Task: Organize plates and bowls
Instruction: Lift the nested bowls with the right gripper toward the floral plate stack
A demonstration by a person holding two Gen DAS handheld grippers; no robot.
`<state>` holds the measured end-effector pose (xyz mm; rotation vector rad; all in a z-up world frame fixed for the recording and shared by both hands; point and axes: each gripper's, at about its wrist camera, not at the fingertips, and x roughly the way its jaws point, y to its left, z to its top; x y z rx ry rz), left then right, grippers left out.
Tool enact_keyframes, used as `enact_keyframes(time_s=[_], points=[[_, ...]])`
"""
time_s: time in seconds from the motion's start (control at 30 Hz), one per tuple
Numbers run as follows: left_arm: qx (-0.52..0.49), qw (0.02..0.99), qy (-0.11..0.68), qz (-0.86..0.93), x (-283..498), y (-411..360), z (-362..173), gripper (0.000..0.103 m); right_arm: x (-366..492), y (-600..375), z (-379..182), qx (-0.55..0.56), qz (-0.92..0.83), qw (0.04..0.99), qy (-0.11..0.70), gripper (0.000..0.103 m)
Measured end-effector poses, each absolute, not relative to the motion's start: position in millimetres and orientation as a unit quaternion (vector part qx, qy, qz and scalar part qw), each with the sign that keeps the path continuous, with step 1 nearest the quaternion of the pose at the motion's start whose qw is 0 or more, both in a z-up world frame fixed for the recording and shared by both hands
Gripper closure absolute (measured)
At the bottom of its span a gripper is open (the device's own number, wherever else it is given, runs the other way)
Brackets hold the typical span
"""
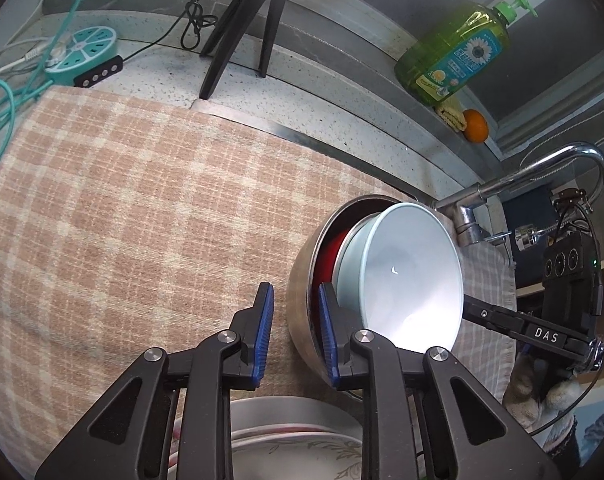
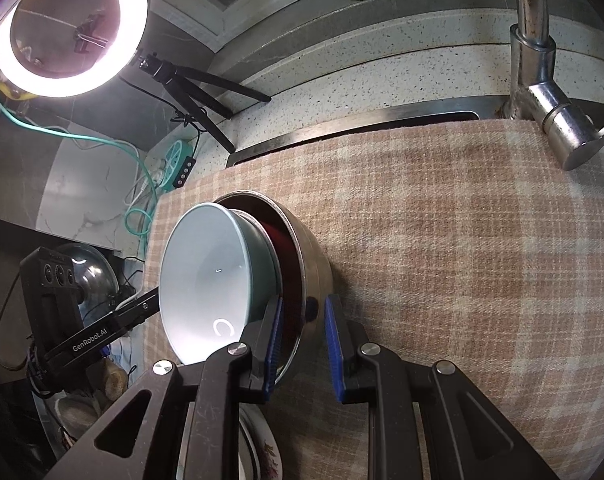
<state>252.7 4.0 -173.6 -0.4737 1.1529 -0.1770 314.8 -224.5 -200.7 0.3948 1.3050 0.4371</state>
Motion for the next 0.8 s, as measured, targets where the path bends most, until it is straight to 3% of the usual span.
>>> enact_keyframes(time_s=[0.37,0.8], points=[[-0.217,0.806,0.544,-0.087,255.9,-2.0,-178.8,0.096,317.5,-220.4,-199.9,0.171,0.202,0.753,0.602,0.085],[-0.21,0.81,0.541,-0.081,254.7,-6.9,-174.1,0.096,317.1,-225.9,-202.0,0.192,0.19,0.744,0.611,0.087]])
